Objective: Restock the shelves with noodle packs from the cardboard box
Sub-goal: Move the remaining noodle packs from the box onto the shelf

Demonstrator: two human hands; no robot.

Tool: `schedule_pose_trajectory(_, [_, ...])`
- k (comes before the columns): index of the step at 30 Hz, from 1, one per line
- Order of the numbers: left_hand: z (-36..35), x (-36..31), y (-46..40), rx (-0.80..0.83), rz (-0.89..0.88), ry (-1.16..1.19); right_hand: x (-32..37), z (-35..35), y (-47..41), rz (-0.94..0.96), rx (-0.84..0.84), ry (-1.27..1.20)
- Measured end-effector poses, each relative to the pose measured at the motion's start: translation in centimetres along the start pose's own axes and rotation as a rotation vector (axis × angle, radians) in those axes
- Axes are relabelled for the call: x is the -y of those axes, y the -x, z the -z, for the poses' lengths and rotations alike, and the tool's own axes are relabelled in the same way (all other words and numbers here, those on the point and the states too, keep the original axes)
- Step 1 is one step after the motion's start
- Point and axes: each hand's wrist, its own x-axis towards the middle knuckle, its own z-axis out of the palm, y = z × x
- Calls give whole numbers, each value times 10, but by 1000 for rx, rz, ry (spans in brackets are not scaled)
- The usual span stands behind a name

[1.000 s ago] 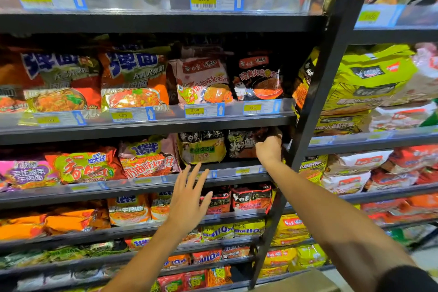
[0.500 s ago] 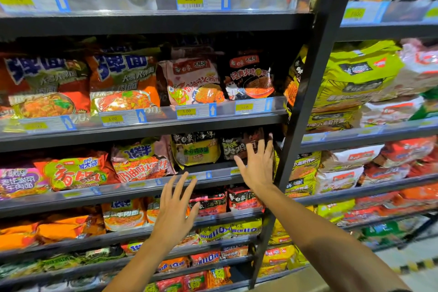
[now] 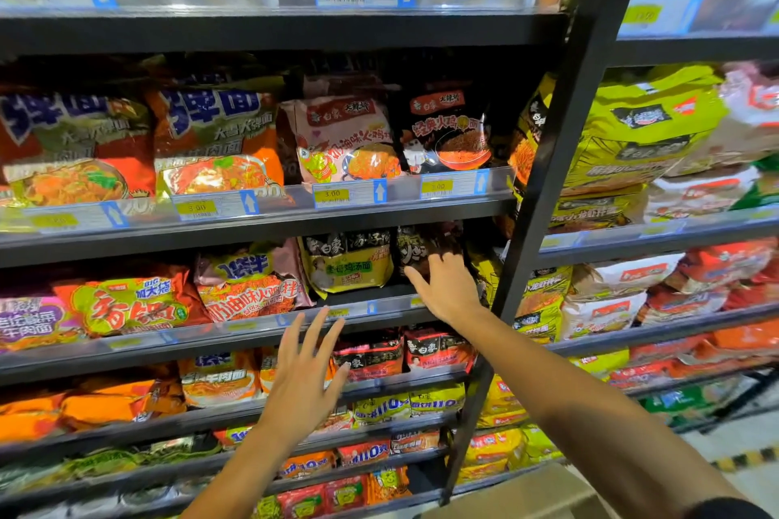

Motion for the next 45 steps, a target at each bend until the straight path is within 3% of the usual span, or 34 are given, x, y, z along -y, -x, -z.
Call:
schedule_pose_trajectory(5, [2,-9,1,7,0,27,-24,-14,49,101,-71,-191])
schedule_pose_trajectory(9, [0,-16,5,26,-11,44,-39,-21,93,185,-84,-157])
schedule_pose_trajectory(18, [-11,-47,29,137,-42,22,-82,-19,179,109,35,-167])
schedule_pose_trajectory(28, [-23,-137,79,221,-137,-8,-172,-11,277,72,113,-122])
schedule_pose_trajectory(36, [-66,-209,93,380,-268,82,-232,7,360,-100,182,-55])
schedule_pose_trajectory(40, [-102,-238,92,474,-344,103,-256,14,399,-280,217,-59])
schedule_pose_trajectory(45, [-141,-267,114,641,-345,141,-287,14,445,-388,314,8])
